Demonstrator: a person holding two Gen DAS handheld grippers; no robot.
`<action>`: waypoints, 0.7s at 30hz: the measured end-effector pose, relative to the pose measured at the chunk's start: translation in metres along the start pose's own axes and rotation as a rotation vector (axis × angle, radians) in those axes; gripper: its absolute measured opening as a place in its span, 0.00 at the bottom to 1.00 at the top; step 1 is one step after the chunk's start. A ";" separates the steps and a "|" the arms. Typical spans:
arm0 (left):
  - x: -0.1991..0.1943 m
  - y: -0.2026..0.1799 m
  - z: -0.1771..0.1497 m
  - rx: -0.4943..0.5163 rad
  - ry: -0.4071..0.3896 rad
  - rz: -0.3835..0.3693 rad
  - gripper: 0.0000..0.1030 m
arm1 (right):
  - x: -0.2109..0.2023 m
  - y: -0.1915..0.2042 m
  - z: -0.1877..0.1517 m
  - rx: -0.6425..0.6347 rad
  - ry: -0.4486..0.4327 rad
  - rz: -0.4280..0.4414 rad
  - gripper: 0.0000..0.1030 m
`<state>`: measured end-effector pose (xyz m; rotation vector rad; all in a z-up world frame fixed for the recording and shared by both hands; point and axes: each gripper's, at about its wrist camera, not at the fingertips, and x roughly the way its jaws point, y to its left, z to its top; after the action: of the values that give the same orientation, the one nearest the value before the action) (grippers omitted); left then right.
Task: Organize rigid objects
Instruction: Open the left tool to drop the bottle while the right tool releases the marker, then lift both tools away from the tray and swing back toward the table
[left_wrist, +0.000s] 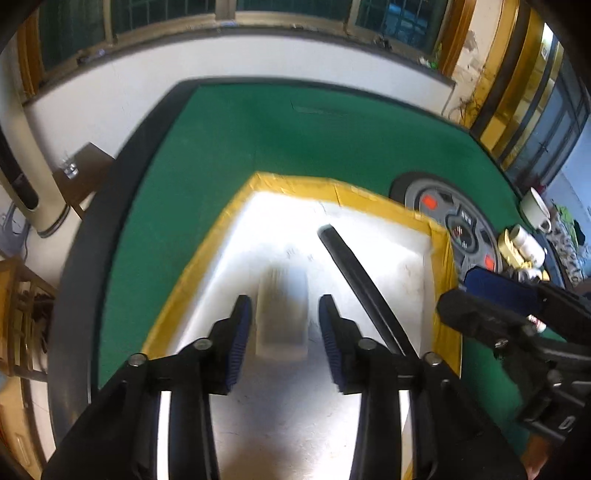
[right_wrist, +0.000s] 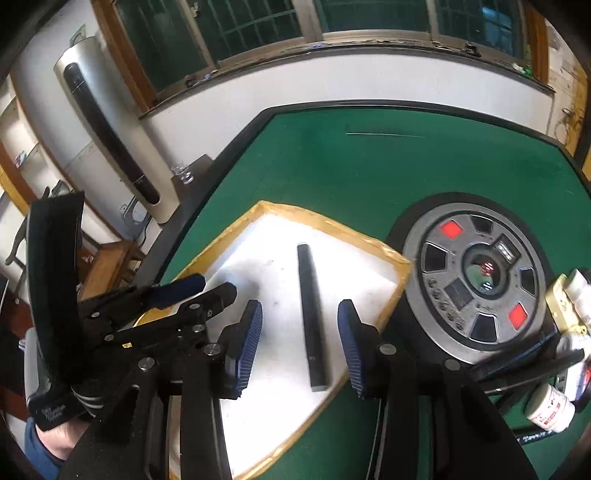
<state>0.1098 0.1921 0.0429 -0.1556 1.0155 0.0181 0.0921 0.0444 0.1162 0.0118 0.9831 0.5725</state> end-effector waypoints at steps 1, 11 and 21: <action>0.001 -0.001 -0.001 0.000 0.003 -0.017 0.37 | 0.001 -0.002 0.001 0.004 0.003 0.009 0.37; -0.091 0.051 -0.030 -0.172 -0.425 0.573 0.37 | -0.028 -0.015 -0.024 0.055 -0.081 0.044 0.43; -0.029 0.115 -0.042 -0.285 -0.099 0.137 0.37 | 0.003 0.010 -0.046 0.108 -0.171 0.025 0.55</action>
<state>0.0487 0.3013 0.0317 -0.3412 0.9201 0.2939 0.0531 0.0430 0.0904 0.1666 0.8470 0.5320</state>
